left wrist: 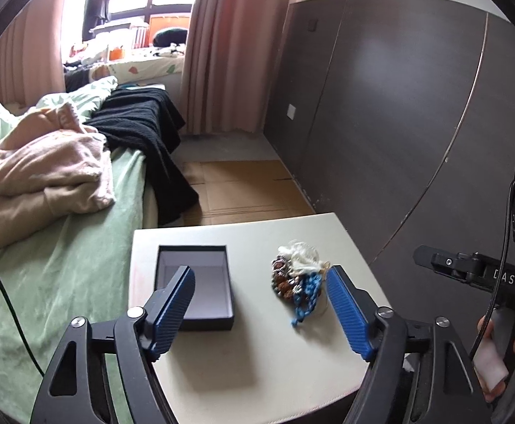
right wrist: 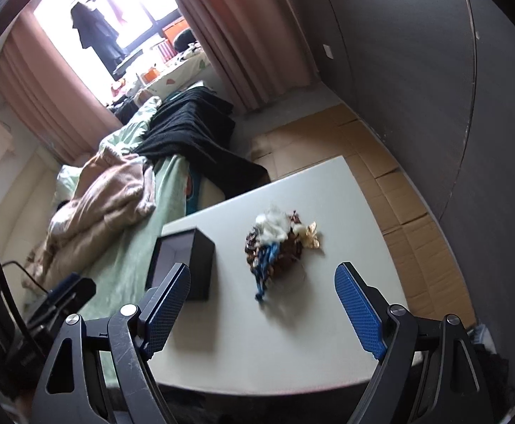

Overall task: Organize jewelry
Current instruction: 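Move the left tool to the jewelry pile and grasp the blue beaded strand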

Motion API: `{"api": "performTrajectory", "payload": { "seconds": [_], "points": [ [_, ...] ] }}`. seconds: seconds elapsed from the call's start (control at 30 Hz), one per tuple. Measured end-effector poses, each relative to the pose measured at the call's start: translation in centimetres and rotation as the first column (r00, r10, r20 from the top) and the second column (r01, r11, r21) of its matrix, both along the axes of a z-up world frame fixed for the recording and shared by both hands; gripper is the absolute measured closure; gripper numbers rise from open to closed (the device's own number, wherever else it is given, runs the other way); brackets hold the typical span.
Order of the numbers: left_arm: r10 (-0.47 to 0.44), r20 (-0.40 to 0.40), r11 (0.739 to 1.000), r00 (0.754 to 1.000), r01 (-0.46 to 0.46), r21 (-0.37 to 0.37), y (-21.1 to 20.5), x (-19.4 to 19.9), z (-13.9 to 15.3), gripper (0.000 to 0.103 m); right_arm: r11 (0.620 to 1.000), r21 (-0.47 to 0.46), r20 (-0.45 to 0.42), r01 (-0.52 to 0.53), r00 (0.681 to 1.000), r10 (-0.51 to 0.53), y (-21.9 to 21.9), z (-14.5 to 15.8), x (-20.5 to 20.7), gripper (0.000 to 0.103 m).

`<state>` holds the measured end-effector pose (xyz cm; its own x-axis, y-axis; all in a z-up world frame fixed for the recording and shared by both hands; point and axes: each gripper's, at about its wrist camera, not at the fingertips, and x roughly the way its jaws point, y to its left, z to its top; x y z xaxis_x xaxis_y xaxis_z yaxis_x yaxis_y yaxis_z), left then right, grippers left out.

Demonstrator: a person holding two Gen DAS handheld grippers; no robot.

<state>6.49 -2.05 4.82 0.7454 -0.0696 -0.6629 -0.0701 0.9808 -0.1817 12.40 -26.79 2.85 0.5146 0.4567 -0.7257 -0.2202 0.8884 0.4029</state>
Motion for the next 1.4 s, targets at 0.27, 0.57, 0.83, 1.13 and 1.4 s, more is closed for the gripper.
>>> {"api": "performTrajectory", "payload": {
  "seconds": [0.27, 0.57, 0.83, 1.13, 1.4],
  "points": [
    [-0.051, -0.022, 0.997, 0.998, 0.050, -0.055, -1.1, 3.9, 0.6, 0.026, 0.999, 0.031, -0.020, 0.026, 0.999, -0.025, -0.8, 1.3, 3.3, 0.018],
    [-0.111, -0.084, 0.993, 0.990, 0.107, -0.048, -3.4, 9.2, -1.2, 0.027, 0.989, 0.134, -0.085, 0.063, 0.995, -0.052, -3.5, -4.1, 5.3, 0.018],
    [-0.172, -0.156, 0.985, 0.973, 0.165, -0.057, -5.9, 12.3, -6.5, 0.032, 0.984, 0.131, -0.181, 0.125, 0.978, -0.100, -5.1, -8.8, 8.0, 0.019],
    [-0.219, -0.208, 0.974, 0.953, 0.225, 0.005, -8.3, 14.5, -12.3, 0.034, 0.980, 0.075, -0.220, 0.185, 0.962, -0.165, -6.3, -11.1, 9.5, 0.019],
    [-0.226, -0.268, 0.967, 0.937, 0.248, 0.053, -8.4, 15.6, -15.1, 0.076, 0.979, 0.051, -0.237, 0.196, 0.955, -0.179, -5.7, -11.9, 10.5, 0.019]
  ]
}}
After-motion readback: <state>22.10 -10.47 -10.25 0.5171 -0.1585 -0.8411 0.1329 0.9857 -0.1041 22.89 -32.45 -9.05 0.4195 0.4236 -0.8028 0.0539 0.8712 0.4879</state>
